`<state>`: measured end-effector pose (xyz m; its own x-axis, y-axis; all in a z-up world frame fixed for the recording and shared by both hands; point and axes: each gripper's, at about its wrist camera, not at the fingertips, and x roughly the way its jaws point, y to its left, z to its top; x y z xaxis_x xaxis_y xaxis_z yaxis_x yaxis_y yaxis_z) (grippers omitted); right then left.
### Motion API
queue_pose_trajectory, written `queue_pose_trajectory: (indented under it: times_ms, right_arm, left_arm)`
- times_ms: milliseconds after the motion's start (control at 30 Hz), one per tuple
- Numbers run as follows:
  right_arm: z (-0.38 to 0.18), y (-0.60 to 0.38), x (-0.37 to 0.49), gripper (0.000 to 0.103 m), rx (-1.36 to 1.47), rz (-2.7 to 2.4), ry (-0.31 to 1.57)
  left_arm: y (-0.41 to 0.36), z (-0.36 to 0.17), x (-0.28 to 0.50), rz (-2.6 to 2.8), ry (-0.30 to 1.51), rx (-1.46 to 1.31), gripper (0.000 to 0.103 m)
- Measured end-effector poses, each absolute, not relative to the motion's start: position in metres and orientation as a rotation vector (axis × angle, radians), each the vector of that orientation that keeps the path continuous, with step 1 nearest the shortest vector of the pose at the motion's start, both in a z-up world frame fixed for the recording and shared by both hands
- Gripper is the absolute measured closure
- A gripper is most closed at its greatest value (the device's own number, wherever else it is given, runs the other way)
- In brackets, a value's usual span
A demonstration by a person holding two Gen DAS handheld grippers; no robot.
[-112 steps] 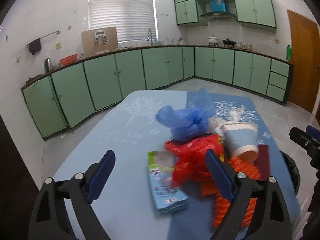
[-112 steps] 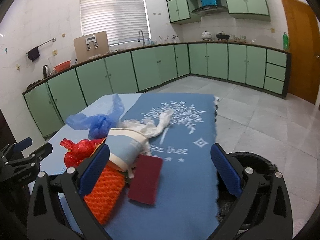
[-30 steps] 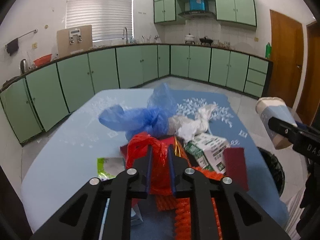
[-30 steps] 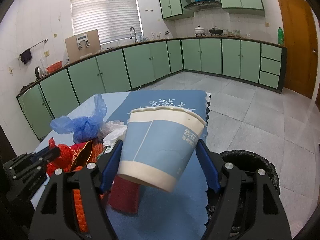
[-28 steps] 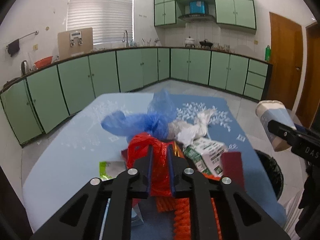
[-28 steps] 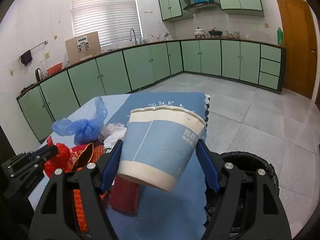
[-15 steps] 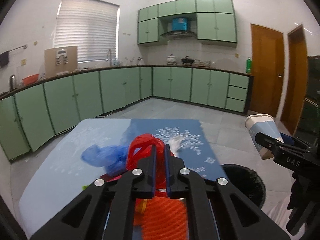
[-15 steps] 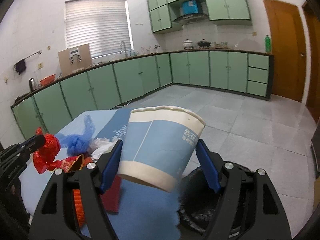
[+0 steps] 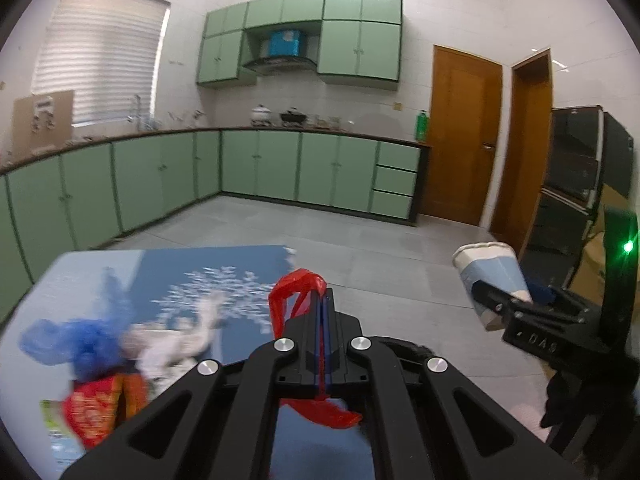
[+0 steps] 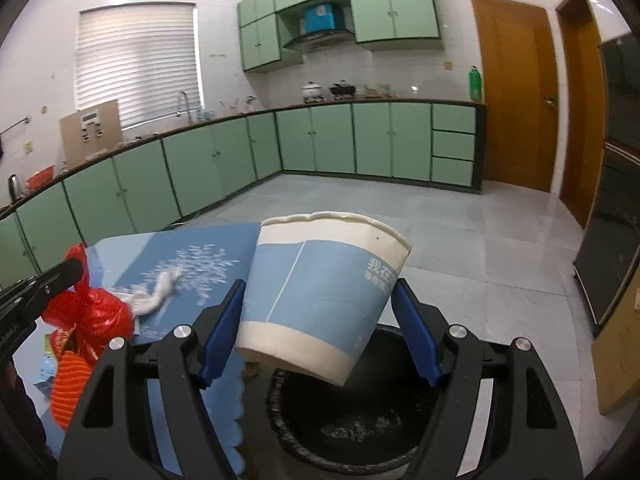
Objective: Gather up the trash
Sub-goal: 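Drop the paper cup and red bag into the black bin with both grippers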
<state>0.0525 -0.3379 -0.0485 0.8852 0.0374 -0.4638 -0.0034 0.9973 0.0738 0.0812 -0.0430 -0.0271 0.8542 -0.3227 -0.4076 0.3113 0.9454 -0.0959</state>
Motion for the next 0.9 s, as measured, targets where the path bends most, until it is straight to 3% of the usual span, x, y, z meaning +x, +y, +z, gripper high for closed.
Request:
queue_pose_trajectory:
  times_ms: [567, 633, 700, 767, 900]
  right_arm:
    - [-0.126, -0.395, 0.099, 0.03, 0.113, -0.052, 0.602]
    - [-0.135, -0.4, 0.107, 0.027, 0.108, -0.059, 0.622]
    - [-0.142, -0.403, 0.115, 0.023, 0.099, -0.071, 0.64]
    - [-0.149, -0.405, 0.118, 0.018, 0.096, -0.083, 0.652]
    - [-0.154, -0.411, 0.121, 0.015, 0.106, -0.101, 0.662]
  left_arm:
    - [-0.134, -0.086, 0.162, -0.508, 0.613, -0.031, 0.101]
    - [-0.141, -0.096, 0.172, -0.525, 0.651, -0.035, 0.093]
    - [-0.146, -0.102, 0.179, -0.532, 0.672, -0.037, 0.074]
    - [-0.149, -0.108, 0.183, -0.532, 0.687, -0.042, 0.066]
    - [-0.147, -0.111, 0.186, -0.522, 0.7, -0.056, 0.062]
